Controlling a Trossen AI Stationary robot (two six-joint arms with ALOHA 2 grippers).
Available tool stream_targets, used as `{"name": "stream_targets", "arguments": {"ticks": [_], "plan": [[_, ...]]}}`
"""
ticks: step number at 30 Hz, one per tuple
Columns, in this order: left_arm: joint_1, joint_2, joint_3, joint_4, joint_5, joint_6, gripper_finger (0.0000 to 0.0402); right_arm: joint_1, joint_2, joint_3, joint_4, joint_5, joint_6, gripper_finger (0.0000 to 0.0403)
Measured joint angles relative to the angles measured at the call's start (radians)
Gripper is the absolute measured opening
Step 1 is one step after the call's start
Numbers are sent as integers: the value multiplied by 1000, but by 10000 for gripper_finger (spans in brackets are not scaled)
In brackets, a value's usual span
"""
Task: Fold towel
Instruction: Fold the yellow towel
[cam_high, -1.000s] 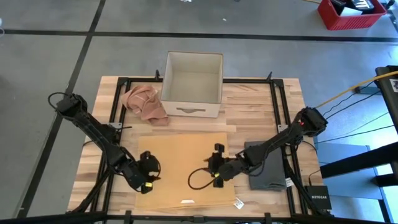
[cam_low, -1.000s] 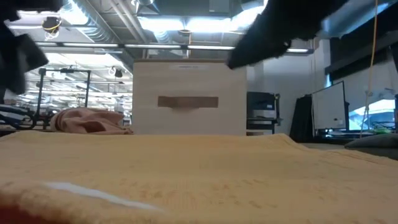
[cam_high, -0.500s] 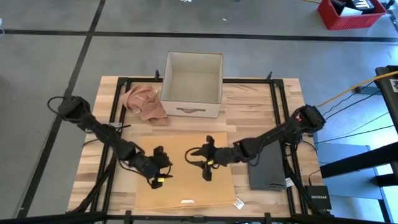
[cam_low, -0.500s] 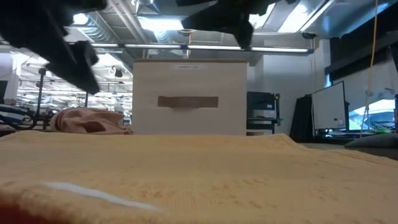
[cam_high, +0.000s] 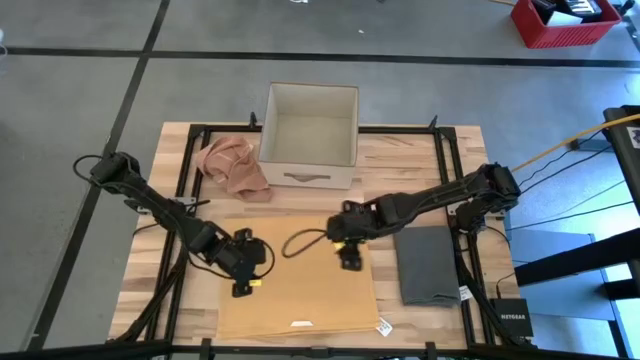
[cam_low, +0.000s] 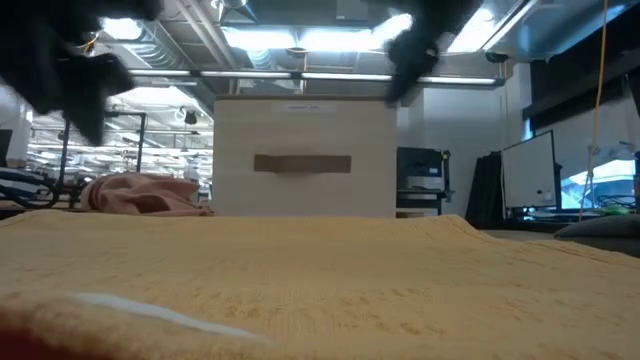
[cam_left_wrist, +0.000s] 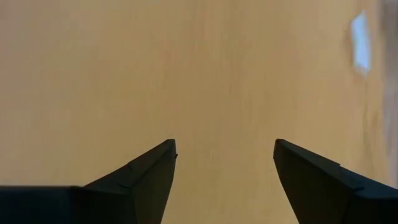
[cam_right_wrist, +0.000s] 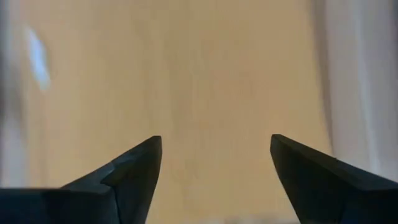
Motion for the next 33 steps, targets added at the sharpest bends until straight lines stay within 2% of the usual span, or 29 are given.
{"name": "stream_targets", "arguments": {"ticks": [2,4,8,11,18,33], "plan": [[-27,1,-1,-44,1,-53,262,15,0,-20,-110,7,17,306],[-60,7,-1,-76,1,-101,262,37,0,-61,-148,17,45,305],[-125,8,-2,-89,-9,-152,262,94,0,-183,-70,9,56,294],[-163,8,-2,-90,-16,-183,262,126,0,-264,68,6,53,284],[-204,23,-2,-90,-21,-217,262,150,6,-369,297,10,24,266],[-254,94,-2,-129,-21,-219,262,142,111,-418,335,38,2,259]]}}
